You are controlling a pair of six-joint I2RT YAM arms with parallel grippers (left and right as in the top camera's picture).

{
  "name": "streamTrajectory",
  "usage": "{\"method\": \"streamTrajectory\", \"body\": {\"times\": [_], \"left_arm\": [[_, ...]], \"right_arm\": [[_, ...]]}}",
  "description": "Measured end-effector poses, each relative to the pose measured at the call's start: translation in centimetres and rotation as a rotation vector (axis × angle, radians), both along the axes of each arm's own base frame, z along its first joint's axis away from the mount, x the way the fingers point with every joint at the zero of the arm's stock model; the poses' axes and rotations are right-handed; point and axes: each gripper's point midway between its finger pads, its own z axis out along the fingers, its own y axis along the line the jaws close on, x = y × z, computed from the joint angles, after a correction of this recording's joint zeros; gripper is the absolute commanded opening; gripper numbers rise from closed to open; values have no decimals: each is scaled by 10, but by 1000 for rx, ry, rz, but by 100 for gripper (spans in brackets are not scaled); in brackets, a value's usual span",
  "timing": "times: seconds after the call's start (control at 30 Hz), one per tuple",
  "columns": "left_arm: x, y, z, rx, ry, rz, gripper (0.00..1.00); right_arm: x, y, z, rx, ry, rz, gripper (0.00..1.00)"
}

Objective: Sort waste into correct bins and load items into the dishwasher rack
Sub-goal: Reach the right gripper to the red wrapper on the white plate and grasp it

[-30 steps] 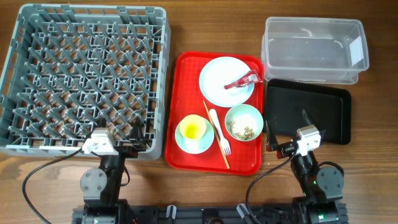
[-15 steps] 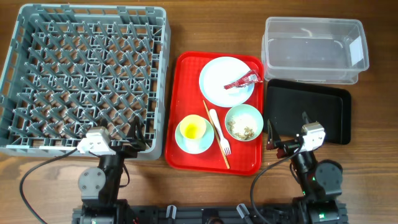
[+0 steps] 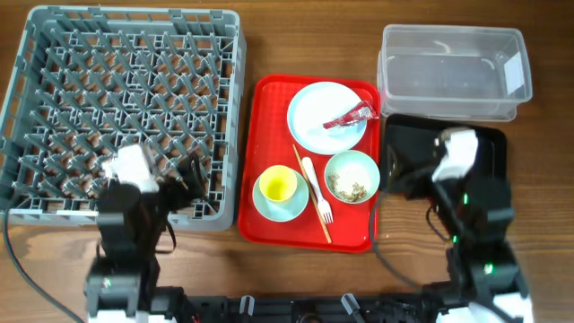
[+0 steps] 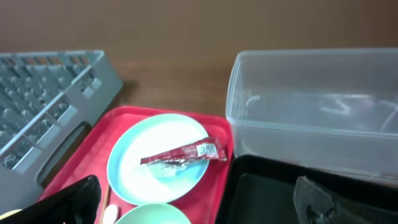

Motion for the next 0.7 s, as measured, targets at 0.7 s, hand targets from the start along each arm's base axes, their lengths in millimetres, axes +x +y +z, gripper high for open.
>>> {"method": "streamTrajectory", "body": {"times": [0.7], "left_arm": [[8,0,15,2,334,2,100]], "right_arm": [[43,25,23,63,359,81,99]]}}
